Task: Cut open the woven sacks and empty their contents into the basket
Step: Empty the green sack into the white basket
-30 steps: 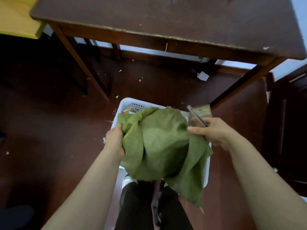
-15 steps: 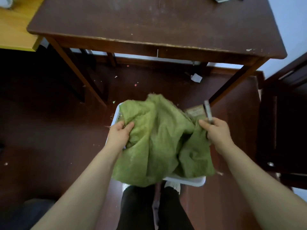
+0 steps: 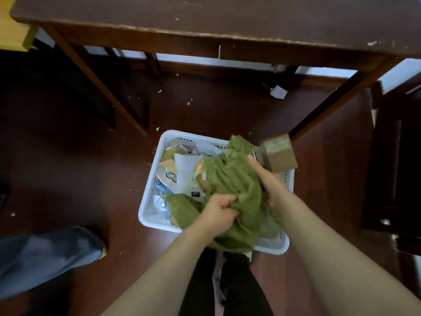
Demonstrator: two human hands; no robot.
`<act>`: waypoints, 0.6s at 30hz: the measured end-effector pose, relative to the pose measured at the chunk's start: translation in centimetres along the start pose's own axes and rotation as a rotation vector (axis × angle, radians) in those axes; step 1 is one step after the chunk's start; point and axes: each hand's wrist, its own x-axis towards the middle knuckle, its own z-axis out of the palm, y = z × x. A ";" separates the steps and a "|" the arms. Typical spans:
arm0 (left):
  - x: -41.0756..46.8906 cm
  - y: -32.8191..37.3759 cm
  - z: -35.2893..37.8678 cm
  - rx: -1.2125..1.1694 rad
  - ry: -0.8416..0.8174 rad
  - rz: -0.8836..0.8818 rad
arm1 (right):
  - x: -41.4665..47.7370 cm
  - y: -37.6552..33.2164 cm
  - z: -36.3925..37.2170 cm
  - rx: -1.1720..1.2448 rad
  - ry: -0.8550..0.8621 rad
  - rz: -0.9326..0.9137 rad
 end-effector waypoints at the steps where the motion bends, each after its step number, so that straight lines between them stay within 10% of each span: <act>1: 0.0 -0.5 0.2 0.089 -0.112 -0.010 | 0.7 0.1 0.6 -0.060 0.042 -0.044; 4: -0.2 -0.3 -0.3 0.127 -0.178 -0.189 | 2.1 1.0 1.4 -0.250 0.176 -0.188; 9: 4.1 0.8 -3.8 -0.082 0.570 -0.278 | 1.3 3.1 0.7 -0.087 0.059 -0.218; 18: 10.7 -1.4 -3.2 0.452 0.388 -0.006 | 2.3 3.4 -1.3 0.417 -0.175 0.125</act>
